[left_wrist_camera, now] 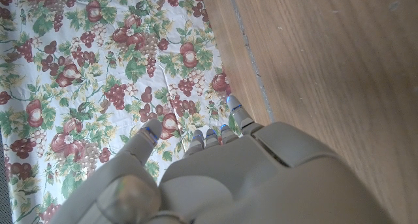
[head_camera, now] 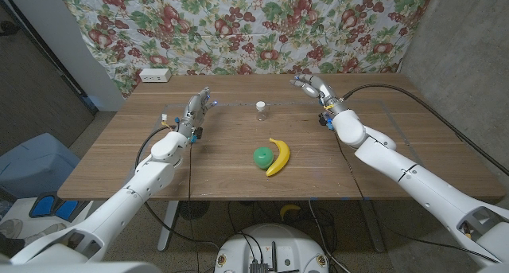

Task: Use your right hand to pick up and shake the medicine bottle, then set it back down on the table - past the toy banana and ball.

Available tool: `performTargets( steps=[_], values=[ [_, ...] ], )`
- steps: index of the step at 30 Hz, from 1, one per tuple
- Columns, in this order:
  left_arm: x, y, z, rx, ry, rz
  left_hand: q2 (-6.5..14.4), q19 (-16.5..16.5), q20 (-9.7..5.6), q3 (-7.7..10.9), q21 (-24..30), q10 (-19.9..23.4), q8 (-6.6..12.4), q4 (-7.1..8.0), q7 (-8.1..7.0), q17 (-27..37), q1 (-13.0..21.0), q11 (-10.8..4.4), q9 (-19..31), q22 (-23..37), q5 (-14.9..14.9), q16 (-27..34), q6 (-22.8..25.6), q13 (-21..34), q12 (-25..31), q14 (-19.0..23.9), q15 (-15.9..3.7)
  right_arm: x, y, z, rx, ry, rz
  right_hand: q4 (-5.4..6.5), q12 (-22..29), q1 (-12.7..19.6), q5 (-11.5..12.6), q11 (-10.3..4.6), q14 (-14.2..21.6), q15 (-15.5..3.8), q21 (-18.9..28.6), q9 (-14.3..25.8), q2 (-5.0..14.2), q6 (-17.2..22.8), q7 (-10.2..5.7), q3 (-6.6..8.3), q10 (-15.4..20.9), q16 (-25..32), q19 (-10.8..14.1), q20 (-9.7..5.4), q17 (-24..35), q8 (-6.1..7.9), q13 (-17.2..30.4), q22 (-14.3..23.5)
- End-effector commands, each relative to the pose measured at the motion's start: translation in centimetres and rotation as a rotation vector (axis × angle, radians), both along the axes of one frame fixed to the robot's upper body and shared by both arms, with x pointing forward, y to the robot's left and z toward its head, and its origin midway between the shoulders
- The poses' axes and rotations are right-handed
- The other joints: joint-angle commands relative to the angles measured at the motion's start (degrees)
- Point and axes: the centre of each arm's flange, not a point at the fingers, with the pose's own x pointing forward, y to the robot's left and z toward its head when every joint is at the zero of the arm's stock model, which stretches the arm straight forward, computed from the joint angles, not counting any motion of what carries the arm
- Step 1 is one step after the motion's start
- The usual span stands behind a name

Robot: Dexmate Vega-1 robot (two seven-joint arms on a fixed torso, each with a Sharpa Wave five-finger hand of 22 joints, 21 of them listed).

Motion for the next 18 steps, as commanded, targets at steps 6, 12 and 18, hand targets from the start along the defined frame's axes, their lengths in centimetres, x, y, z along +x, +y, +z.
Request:
performTargets(
  steps=[6,12,18],
  values=[
    [-0.3,0.4,-0.2,-0.001,0.001,0.001,3.8,0.39,0.02,0.14,-0.3,0.07,0.03,-0.4,0.14,0.12,0.29,-0.17,0.17,0.33,0.24,-0.03,0.38,0.17,0.03,0.34,-0.06,0.4,1.7,-0.6,-0.067,0.018,-0.013,0.03,0.08,0.75,0.42,-0.45,0.26,-0.38,-0.16,0.35,0.3,0.53,-0.06,-0.01,0.09,0.49,0.61,-0.08,0.15,-0.11,0.34,0.31],
    [-0.3,0.6,-0.3,-0.004,0.001,0.001,3.81,0.43,0.05,0.17,-0.42,0.12,0.02,-0.37,0.16,0.13,0.26,-0.16,0.17,0.34,0.24,-0.04,0.39,0.17,0.04,0.34,-0.05,0.5,2.3,-0.5,-0.079,0.013,-0.023,0.04,0.05,0.91,0.45,-0.62,0.21,-0.46,-0.25,0.35,0.41,0.54,-0.28,0.01,0.12,0.49,0.6,-0.13,0.18,-0.14,0.36,0.31],
    [-0.2,0.7,-0.3,-0.005,0.001,-0.002,3.76,0.49,0.01,0.17,-0.54,0.13,0.06,-0.44,0.24,0.11,0.28,-0.11,0.17,0.34,0.24,-0.05,0.51,0.17,0.03,0.38,-0.11,0.5,3.0,-0.4,-0.103,0.014,-0.043,0.04,-0.09,1.18,0.5,-1.01,0.02,-0.67,-0.38,0.36,0.6,0.42,-0.55,0.08,-0.14,0.46,0.56,-0.2,0.22,-0.23,0.38,0.32]
  ],
)
